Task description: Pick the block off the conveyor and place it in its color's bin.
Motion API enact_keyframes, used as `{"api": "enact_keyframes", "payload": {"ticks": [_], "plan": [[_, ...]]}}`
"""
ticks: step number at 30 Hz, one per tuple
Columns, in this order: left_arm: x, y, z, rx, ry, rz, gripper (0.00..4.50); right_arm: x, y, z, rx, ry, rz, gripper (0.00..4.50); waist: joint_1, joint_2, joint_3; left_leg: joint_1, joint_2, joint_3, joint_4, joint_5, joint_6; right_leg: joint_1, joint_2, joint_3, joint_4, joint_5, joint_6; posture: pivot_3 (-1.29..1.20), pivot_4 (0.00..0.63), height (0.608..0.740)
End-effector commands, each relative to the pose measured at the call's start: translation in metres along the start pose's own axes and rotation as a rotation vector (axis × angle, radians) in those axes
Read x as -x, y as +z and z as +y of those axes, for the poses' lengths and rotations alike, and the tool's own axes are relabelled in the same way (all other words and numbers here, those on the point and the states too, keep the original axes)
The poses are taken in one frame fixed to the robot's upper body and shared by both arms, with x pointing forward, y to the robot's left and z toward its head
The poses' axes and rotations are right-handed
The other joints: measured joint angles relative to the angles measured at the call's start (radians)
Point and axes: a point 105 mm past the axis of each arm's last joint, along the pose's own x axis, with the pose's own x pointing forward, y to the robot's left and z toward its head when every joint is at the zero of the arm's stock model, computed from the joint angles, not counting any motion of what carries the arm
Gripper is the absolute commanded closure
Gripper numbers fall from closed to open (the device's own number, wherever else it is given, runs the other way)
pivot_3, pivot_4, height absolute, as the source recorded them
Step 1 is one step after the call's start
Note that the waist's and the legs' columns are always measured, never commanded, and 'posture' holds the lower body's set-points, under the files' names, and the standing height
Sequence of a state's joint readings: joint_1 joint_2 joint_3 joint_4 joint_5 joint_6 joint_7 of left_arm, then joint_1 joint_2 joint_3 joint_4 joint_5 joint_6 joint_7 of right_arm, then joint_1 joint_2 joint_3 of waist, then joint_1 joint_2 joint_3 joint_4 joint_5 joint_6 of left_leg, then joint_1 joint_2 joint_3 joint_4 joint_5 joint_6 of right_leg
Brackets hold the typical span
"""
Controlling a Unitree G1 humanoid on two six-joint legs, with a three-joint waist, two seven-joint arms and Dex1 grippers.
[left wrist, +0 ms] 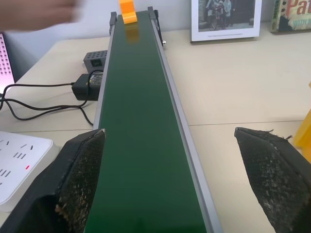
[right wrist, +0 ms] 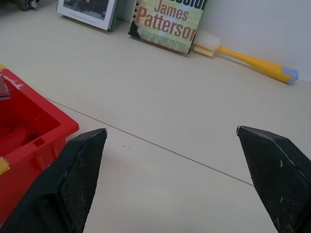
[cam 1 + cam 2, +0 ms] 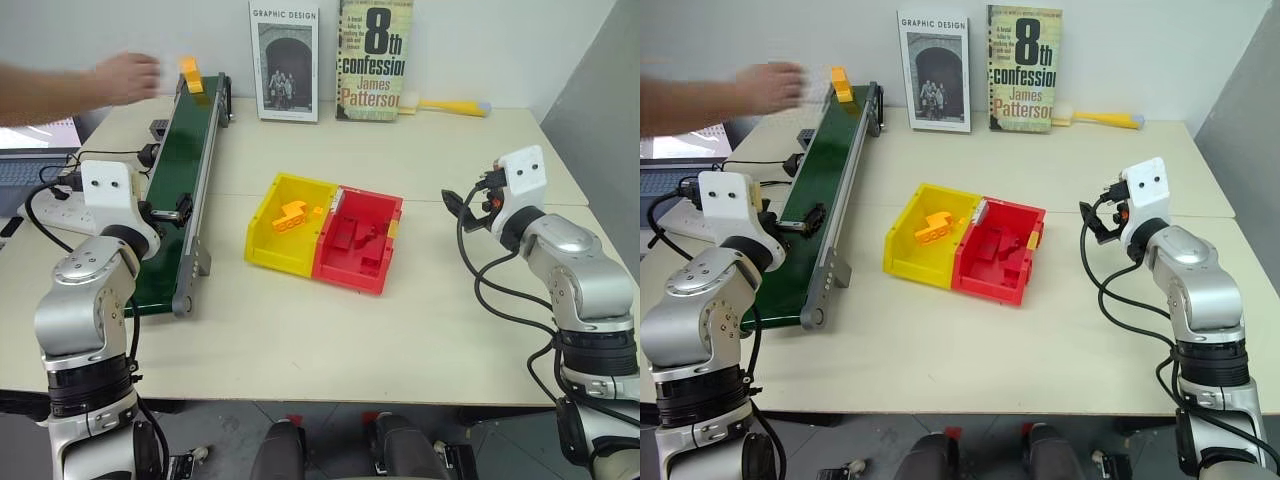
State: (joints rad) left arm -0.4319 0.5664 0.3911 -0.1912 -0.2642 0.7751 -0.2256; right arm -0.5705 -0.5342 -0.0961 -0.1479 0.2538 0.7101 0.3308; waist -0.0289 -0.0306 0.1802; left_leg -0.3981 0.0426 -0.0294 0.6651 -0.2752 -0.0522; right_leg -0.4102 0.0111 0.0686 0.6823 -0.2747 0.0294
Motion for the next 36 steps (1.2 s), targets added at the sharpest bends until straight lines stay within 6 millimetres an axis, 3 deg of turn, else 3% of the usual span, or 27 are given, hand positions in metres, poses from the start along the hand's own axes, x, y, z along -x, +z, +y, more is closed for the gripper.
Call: {"api": "enact_keyframes", "payload": {"ticks": [1,7,23,31,36], "plan": [[0.003,0.019,0.009,-0.022,0.042,-0.071,0.05,0.001,0.016,-0.007,0.023,-0.021,-0.054,0.00,0.000,0.000,0.000,0.000,0.000,0.000,0.000,0.000,0.000,0.000,0.000,0.000,0.000,0.000,0.000,0.00,0.150,0.740],[0.004,0.029,0.017,0.013,0.094,-0.125,0.05,0.002,0.018,-0.010,0.024,-0.034,-0.055,0.00,0.000,0.000,0.000,0.000,0.000,0.000,0.000,0.000,0.000,0.000,0.000,0.000,0.000,0.000,0.000,0.00,0.150,0.740],[0.004,0.026,0.023,0.042,0.177,-0.165,0.05,0.001,0.026,-0.003,0.040,0.021,-0.087,0.00,0.000,0.000,0.000,0.000,0.000,0.000,0.000,0.000,0.000,0.000,0.000,0.000,0.000,0.000,0.000,0.00,0.150,0.740],[-0.005,0.022,0.021,0.034,0.193,-0.154,0.05,0.011,0.079,0.046,0.039,0.439,-0.269,0.00,0.000,0.000,0.000,0.000,0.000,0.000,0.000,0.000,0.000,0.000,0.000,0.000,0.000,0.000,0.000,0.00,0.150,0.740],[-0.011,0.021,0.023,0.037,0.217,-0.146,0.05,0.034,0.105,0.088,-0.010,0.781,-0.316,0.00,0.000,0.000,0.000,0.000,0.000,-0.001,0.000,0.000,0.000,0.000,0.000,-0.002,0.000,0.000,0.000,0.00,0.150,0.740]]}}
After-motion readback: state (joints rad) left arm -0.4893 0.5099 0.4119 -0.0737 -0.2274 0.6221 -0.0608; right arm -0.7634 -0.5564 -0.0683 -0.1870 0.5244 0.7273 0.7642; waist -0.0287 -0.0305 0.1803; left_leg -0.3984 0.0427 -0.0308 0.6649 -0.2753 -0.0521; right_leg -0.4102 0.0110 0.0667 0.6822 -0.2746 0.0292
